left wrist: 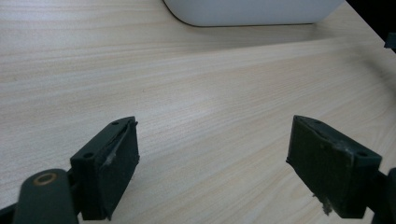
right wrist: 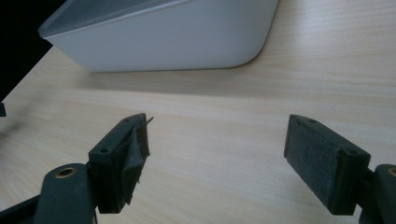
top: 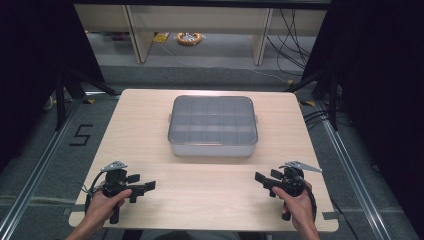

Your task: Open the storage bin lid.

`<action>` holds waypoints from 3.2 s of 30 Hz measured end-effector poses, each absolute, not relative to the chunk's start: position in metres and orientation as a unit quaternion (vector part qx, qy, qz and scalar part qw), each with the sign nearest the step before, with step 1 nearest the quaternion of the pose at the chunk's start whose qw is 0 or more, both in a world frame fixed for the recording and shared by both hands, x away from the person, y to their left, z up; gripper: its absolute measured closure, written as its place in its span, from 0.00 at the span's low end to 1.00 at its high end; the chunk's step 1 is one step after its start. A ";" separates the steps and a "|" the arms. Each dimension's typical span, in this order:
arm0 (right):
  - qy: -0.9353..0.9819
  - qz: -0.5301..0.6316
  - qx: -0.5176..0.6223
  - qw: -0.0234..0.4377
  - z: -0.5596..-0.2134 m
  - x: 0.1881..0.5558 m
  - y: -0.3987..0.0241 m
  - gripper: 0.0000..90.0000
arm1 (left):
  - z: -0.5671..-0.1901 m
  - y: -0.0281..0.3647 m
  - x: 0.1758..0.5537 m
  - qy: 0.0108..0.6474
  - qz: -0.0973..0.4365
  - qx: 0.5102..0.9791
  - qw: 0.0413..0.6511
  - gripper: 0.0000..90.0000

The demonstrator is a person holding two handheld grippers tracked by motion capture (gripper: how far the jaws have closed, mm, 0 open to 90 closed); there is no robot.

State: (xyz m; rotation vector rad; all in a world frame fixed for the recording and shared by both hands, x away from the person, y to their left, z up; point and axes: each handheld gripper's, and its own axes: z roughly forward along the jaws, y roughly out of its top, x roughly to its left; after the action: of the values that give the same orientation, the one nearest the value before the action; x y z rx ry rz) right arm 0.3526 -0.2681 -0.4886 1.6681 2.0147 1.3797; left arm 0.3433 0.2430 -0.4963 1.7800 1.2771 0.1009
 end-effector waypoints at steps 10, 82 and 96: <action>0.666 0.464 0.577 0.087 -0.480 0.364 -0.268 0.26 | -0.493 0.244 0.350 0.522 0.041 0.717 0.461 0.17; 0.597 0.486 0.637 0.034 -0.450 0.532 -0.253 0.46 | -0.453 0.187 0.554 0.601 0.006 0.656 0.456 0.32; 0.567 0.494 0.660 0.007 -0.455 0.537 -0.250 0.54 | -0.458 0.176 0.561 0.607 0.007 0.653 0.452 0.46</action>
State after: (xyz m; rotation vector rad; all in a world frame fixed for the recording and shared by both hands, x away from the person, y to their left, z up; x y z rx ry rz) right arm 0.5374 -0.2500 -0.4555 2.0631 1.7717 1.5436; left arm 0.5608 0.1760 -0.4577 1.6135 1.5004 0.0176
